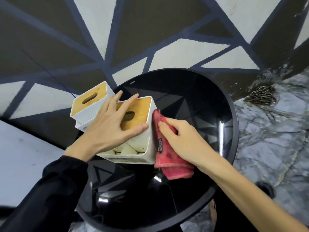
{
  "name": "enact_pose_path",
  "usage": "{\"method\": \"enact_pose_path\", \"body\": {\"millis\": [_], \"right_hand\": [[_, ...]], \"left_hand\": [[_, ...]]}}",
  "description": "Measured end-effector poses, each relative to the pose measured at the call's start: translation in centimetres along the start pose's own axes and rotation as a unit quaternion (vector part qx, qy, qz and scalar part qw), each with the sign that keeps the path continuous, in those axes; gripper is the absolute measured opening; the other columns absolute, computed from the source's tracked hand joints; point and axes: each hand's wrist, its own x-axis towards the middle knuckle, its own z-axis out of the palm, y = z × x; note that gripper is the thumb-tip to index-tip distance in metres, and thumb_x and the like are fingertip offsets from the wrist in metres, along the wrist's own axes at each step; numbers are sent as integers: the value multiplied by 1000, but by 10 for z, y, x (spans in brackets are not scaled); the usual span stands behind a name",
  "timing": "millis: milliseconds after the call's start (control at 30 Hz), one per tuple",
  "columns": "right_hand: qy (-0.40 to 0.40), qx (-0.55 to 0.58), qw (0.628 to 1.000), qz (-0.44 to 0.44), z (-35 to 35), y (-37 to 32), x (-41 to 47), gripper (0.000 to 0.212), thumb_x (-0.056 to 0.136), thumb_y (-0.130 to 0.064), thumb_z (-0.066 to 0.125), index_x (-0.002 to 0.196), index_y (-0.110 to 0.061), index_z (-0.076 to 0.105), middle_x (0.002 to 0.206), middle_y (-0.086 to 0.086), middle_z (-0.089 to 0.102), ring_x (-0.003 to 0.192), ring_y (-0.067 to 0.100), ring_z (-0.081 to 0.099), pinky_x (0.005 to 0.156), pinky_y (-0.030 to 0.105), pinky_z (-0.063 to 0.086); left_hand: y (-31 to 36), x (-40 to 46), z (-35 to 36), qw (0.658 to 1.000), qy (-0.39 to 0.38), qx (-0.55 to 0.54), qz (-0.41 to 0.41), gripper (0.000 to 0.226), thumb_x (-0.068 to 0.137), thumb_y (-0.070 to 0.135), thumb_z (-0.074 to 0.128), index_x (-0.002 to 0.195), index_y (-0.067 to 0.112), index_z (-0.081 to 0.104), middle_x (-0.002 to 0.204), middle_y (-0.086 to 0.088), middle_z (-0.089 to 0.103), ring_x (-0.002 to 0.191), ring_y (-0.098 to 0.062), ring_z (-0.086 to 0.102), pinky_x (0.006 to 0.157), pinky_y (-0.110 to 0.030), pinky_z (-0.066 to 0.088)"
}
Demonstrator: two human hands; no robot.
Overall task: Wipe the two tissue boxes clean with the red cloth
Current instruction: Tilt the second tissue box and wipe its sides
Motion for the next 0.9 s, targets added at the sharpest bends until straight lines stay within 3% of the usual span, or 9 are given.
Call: {"method": "enact_pose_path", "body": {"millis": [100, 200, 233, 300, 367, 433, 633, 767, 900], "right_hand": [[-25, -1, 1000, -8, 5, 1, -9, 43, 109, -45, 44, 95, -11, 66, 86, 10, 71, 81, 25, 68, 81, 48, 56], [-10, -4, 1000, -3, 4, -1, -5, 43, 109, -44, 45, 89, -11, 64, 77, 7, 67, 73, 22, 65, 73, 41, 53], [-4, -1, 1000, -1, 3, -3, -2, 42, 109, -44, 45, 88, -12, 64, 75, 6, 67, 72, 21, 65, 70, 39, 52], [7, 7, 1000, 1, 3, -4, 3, 41, 109, -44, 45, 88, -15, 66, 80, 8, 69, 76, 24, 67, 70, 39, 52], [19, 17, 1000, 1, 3, -5, 8, 40, 109, -43, 45, 89, -16, 67, 84, 10, 69, 79, 26, 67, 70, 38, 53], [23, 22, 999, 2, 4, -5, 9, 38, 109, -43, 45, 90, -18, 68, 85, 9, 70, 80, 23, 67, 71, 36, 53], [0, 24, 1000, 16, 6, -1, -3, 39, 108, -46, 44, 95, -19, 69, 91, 10, 73, 87, 26, 70, 84, 47, 57], [-14, 15, 1000, 14, 14, 0, -20, 43, 108, -47, 44, 99, -11, 66, 90, 12, 71, 86, 28, 68, 84, 49, 56], [22, 14, 1000, 7, 16, -4, -11, 40, 108, -43, 45, 90, -15, 66, 83, 9, 71, 79, 23, 69, 75, 40, 56]], "left_hand": [[-1, 8, -7, 996, -58, -37, 53, 113, 60, 109, 40, 159, 65, 8, 172, 23, 13, 158, -7, 19, 126, -42, 28], [-6, 10, -13, 993, -75, -54, 72, 116, 60, 108, 46, 160, 61, 11, 152, 44, 24, 139, 14, 29, 109, -16, 34], [-7, 10, -13, 993, -76, -54, 76, 116, 61, 107, 46, 160, 60, 11, 149, 46, 24, 137, 15, 29, 106, -13, 33], [-9, 11, -9, 992, -73, -52, 84, 112, 66, 104, 47, 162, 59, 9, 156, 38, 23, 144, 5, 28, 113, -24, 33], [-9, 11, -4, 992, -68, -48, 93, 102, 74, 94, 53, 160, 63, 7, 165, 25, 21, 150, -9, 25, 121, -44, 33], [-9, 12, -4, 991, -73, -60, 99, 96, 76, 84, 57, 158, 67, 9, 167, 21, 21, 152, -12, 23, 122, -52, 32], [-16, 24, -28, 970, -196, -97, 102, 126, 54, 74, 88, 152, 76, 10, 164, 29, 21, 153, 3, 21, 119, -27, 29], [-18, 32, -32, 963, -219, -115, 110, 131, 48, 67, 94, 152, 76, 14, 157, 34, 28, 145, 14, 26, 108, -11, 34], [-20, 31, -29, 965, -196, -124, 121, 126, 50, 67, 93, 153, 71, 21, 154, 28, 36, 145, 6, 31, 112, -18, 36]]}}
